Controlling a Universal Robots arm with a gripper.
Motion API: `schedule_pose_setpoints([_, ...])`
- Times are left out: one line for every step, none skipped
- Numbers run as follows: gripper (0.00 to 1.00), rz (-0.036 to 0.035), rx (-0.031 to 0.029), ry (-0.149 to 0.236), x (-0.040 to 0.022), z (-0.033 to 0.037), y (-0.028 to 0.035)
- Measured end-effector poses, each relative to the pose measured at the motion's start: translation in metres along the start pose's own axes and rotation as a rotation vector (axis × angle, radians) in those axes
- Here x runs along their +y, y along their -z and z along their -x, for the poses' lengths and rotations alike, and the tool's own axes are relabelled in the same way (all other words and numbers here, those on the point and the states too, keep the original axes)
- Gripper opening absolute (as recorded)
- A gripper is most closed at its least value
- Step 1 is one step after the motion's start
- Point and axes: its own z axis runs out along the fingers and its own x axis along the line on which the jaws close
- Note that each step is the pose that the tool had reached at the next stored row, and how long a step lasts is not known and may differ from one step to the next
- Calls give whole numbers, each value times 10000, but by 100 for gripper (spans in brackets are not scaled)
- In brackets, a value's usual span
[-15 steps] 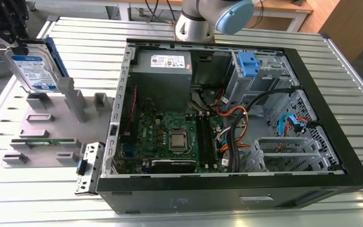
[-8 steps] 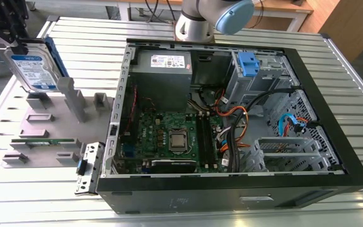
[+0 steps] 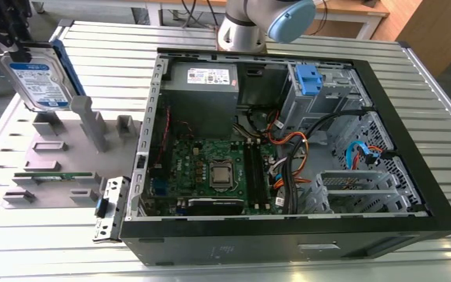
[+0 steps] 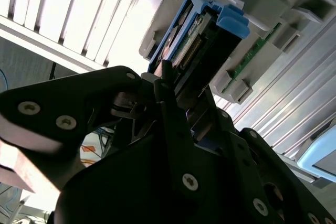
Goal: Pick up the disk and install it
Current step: 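Pick up the disk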
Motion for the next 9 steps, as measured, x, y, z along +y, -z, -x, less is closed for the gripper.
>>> schedule_pose_setpoints([35,1,1,0,1,0,17])
schedule_pose_setpoints([35,1,1,0,1,0,34])
schedule_pose_setpoints([35,2,1,0,2,0,51])
schedule_pose_setpoints([35,1,1,0,3,1,69])
schedule_pose_setpoints([35,1,1,0,3,1,86])
schedule_pose_setpoints([35,1,1,0,4,1,102])
schedule_pose_setpoints([35,1,1,0,4,1,118])
schedule_pose_setpoints([35,2,1,0,5,1,135])
schedule_pose_setpoints([35,1,1,0,6,2,147])
